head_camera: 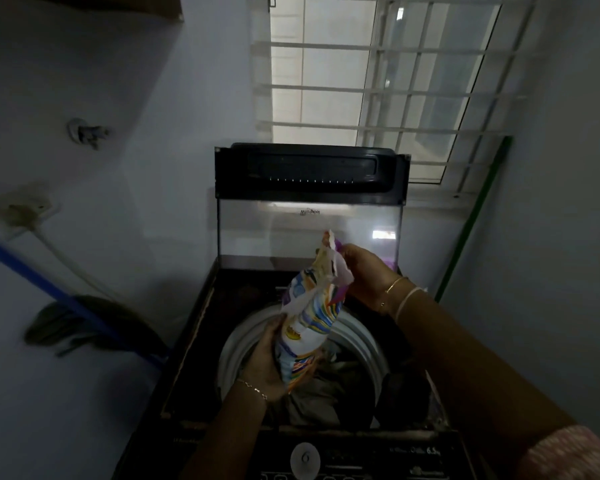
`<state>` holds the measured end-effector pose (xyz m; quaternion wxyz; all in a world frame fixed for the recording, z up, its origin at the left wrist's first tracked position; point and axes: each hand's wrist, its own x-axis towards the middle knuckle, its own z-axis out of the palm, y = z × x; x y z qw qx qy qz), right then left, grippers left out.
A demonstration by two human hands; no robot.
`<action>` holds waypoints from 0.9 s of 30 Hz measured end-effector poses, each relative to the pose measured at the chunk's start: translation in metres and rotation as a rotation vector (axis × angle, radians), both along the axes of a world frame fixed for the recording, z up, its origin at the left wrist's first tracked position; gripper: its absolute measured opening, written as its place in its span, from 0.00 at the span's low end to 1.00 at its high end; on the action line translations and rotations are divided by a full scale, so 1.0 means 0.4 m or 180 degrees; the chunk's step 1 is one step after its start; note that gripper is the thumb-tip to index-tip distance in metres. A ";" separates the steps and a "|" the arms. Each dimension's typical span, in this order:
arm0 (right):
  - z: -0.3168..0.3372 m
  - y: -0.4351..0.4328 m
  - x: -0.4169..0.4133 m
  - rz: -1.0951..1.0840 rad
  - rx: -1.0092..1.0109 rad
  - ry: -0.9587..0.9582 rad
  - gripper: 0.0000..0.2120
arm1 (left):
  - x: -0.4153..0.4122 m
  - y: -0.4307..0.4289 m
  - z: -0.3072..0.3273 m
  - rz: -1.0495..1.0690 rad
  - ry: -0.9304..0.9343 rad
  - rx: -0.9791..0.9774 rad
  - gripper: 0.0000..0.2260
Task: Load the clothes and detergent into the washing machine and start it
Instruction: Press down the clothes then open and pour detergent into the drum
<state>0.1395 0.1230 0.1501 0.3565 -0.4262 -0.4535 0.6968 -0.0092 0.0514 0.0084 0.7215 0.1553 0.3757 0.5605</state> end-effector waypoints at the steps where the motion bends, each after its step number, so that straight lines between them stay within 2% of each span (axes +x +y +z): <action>1: 0.000 -0.005 0.021 -0.0038 -0.0049 -0.0131 0.15 | -0.005 0.003 -0.006 -0.0247 -0.0358 0.0072 0.36; 4: -0.025 -0.003 0.086 -0.0132 0.0005 -0.0457 0.13 | -0.020 0.004 -0.006 -0.0647 -0.0594 0.0116 0.48; 7: -0.058 -0.013 0.137 -0.0188 -0.0107 -0.0669 0.21 | -0.024 0.022 -0.035 -0.0535 -0.0543 -0.0004 0.48; 8: -0.074 -0.014 0.151 -0.0180 -0.0133 -0.0738 0.25 | -0.021 0.020 -0.040 -0.0520 -0.0401 -0.0029 0.45; 10: -0.102 -0.022 0.178 -0.0211 -0.0079 -0.0793 0.29 | -0.016 0.025 -0.062 -0.0264 -0.0074 -0.0214 0.29; 12: -0.119 -0.044 0.195 -0.0231 0.0093 -0.0952 0.23 | -0.011 0.025 -0.083 -0.0096 0.0310 -0.0342 0.17; 15: -0.176 -0.061 0.228 -0.0341 0.0665 -0.1582 0.11 | 0.007 0.021 -0.100 -0.0181 0.0627 -0.0399 0.11; 17: -0.223 -0.064 0.252 -0.0478 0.0909 -0.1734 0.10 | 0.020 0.023 -0.112 -0.0299 0.0731 -0.0510 0.07; 22: -0.322 -0.080 0.306 -0.0780 0.0869 -0.1623 0.11 | 0.036 0.036 -0.148 -0.0537 0.0842 -0.0542 0.09; 27: -0.382 -0.089 0.331 -0.0863 0.0819 -0.1606 0.11 | 0.027 0.048 -0.173 -0.0544 0.1376 -0.0426 0.17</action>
